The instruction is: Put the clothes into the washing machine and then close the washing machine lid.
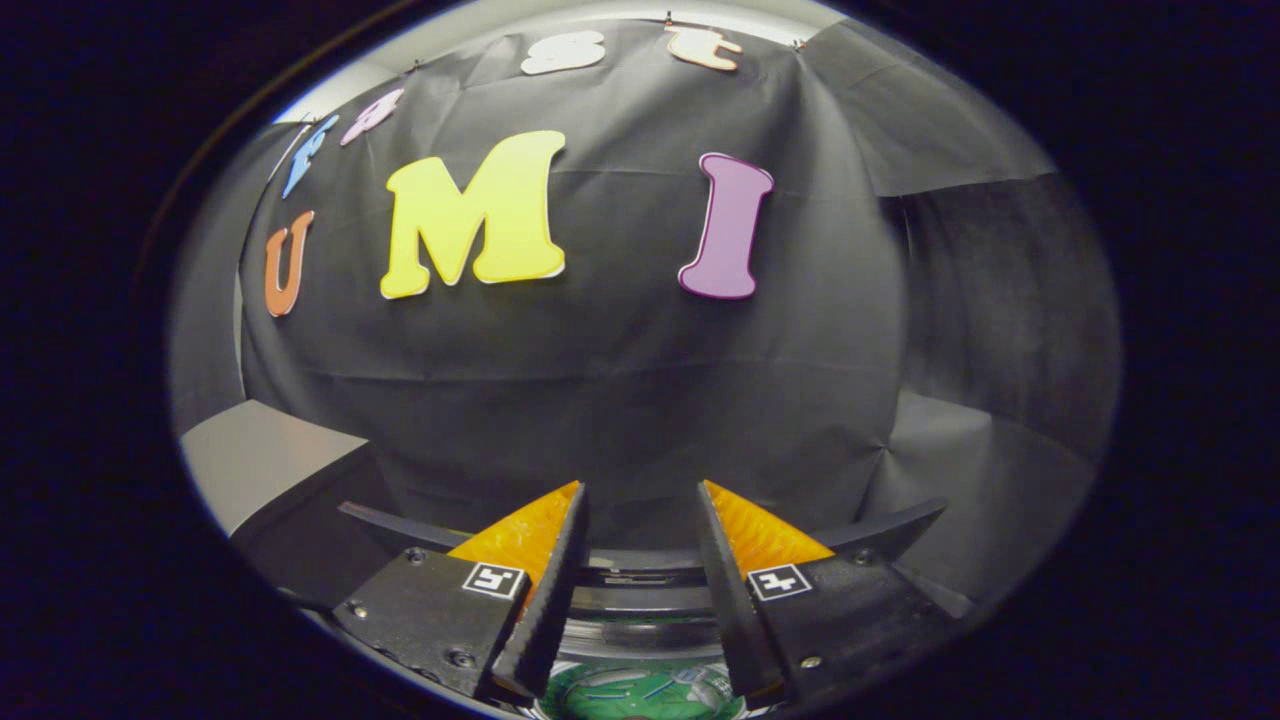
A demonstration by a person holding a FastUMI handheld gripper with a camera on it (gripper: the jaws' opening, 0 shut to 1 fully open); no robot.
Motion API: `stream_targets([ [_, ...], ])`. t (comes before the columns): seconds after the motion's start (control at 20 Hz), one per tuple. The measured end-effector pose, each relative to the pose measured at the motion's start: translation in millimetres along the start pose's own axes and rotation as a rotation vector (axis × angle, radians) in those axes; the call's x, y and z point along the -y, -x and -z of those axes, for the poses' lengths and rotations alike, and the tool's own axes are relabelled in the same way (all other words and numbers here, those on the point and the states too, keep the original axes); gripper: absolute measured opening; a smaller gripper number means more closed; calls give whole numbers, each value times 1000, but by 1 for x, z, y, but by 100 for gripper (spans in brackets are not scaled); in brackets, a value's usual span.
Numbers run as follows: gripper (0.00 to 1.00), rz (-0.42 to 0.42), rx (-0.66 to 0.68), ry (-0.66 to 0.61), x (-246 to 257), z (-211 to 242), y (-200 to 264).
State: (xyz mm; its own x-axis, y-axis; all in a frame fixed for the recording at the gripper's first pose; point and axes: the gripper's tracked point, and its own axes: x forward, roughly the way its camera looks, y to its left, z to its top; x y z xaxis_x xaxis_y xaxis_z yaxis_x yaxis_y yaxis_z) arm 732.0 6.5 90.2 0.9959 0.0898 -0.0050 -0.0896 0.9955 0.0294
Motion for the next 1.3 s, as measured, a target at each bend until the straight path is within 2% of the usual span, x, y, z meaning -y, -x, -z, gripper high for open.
stream_targets([
  [0.75,68,-9,68,14,0,25,49],
  [1.1,70,-33,35,31,2,45,77],
  [1.25,69,-41,4,43,0,49,73],
  [1.3,73,-45,-5,45,-1,52,73],
])
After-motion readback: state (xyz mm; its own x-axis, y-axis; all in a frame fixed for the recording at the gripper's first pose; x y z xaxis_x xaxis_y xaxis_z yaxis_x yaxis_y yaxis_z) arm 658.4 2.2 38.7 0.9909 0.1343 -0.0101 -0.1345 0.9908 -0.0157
